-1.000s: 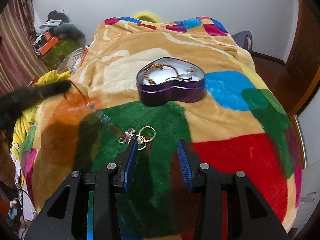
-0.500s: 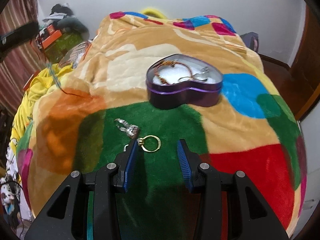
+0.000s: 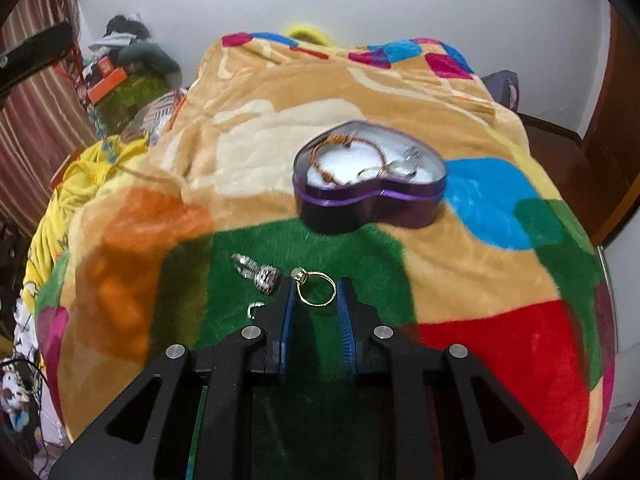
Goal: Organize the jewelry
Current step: 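Lower the necklace and ring into the heart tin and open both grippers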
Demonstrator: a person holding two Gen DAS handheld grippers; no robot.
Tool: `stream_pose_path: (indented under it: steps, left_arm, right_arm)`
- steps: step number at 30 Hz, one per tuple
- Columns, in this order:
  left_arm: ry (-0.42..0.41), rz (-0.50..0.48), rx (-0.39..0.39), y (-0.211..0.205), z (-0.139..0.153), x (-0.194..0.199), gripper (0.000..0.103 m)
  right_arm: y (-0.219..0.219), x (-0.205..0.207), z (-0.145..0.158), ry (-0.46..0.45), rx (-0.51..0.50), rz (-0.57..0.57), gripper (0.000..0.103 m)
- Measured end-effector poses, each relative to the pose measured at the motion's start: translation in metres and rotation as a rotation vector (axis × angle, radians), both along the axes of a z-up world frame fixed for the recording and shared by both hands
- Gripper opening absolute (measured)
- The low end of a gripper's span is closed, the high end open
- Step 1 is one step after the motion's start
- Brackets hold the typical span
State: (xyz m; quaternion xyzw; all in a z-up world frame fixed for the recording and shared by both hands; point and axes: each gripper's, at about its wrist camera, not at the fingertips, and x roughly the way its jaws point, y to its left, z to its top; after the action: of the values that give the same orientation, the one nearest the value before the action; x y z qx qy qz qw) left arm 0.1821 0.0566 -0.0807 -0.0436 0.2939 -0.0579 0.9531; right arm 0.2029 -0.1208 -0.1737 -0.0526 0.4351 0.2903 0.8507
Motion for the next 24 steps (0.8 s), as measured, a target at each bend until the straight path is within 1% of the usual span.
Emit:
stream_pose_path:
  steps: [10, 16, 24]
  left_arm:
    - [-0.044, -0.027, -0.010, -0.016, 0.017, 0.016, 0.000]
    - [-0.076, -0.046, -0.007, -0.031, 0.027, 0.030, 0.000]
    - [-0.062, -0.067, -0.033, -0.044, 0.023, 0.054, 0.000]
  right_arm:
    - [-0.024, 0.006, 0.036, -0.092, 0.066, -0.066, 0.019]
    - [-0.035, 0.013, 0.050, -0.127, 0.100, -0.097, 0.019]
    - [-0.046, 0.025, 0.058, -0.148, 0.142, -0.125, 0.019]
